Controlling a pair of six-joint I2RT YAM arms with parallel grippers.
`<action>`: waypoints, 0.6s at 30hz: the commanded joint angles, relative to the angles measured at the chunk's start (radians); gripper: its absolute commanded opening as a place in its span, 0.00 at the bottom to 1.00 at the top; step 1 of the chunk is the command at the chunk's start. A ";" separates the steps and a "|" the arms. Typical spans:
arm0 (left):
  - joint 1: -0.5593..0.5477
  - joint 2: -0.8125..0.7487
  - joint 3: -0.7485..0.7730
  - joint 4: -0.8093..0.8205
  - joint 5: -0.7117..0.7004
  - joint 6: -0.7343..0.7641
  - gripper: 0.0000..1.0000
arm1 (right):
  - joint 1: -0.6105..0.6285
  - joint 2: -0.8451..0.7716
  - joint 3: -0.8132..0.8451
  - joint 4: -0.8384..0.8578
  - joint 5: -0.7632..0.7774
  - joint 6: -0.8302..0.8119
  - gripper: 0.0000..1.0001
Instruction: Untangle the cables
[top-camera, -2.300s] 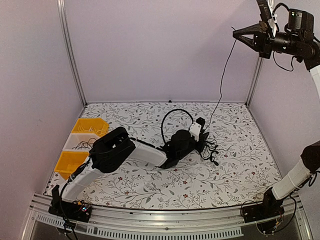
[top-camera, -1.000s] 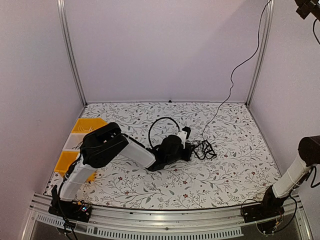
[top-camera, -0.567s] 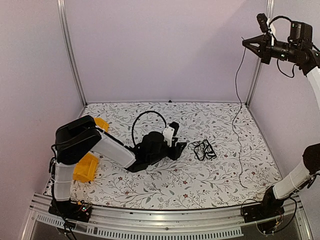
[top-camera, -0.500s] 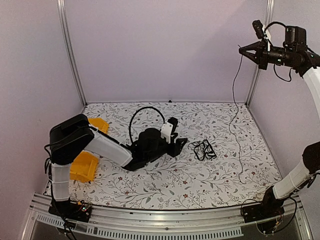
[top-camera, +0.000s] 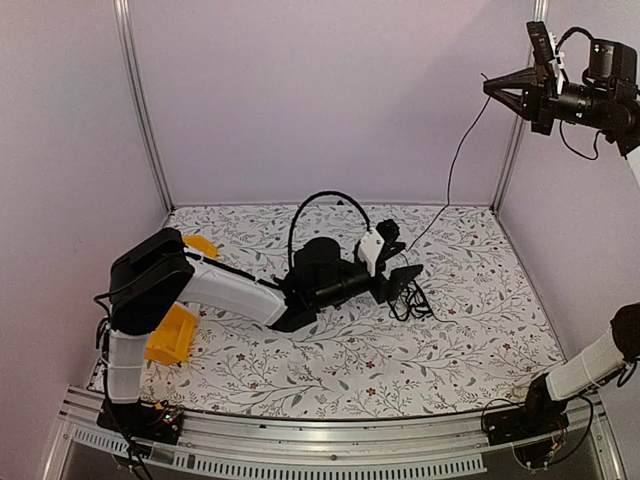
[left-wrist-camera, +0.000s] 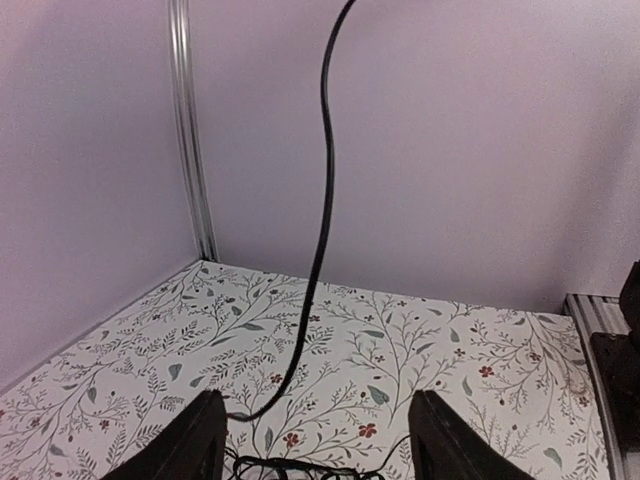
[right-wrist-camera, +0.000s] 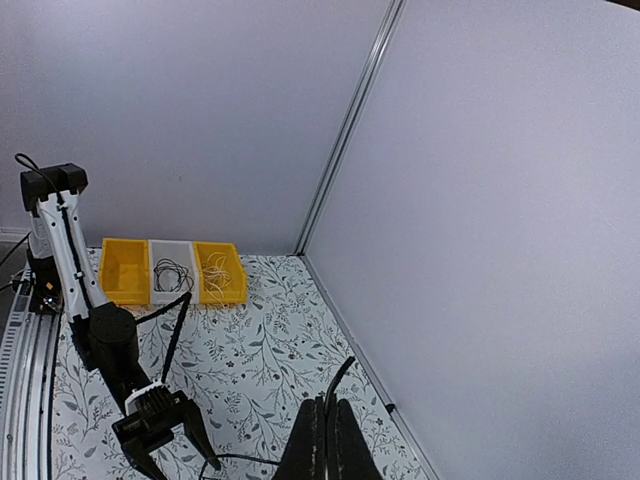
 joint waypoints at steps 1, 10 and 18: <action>-0.023 0.098 0.136 -0.033 0.051 0.128 0.62 | 0.005 -0.014 0.020 -0.005 -0.041 0.034 0.00; -0.047 0.184 0.276 -0.072 -0.044 0.178 0.40 | 0.004 -0.037 0.005 -0.029 -0.035 0.018 0.00; -0.039 0.119 0.167 0.017 -0.105 0.177 0.03 | 0.005 -0.047 0.000 -0.055 -0.008 -0.013 0.00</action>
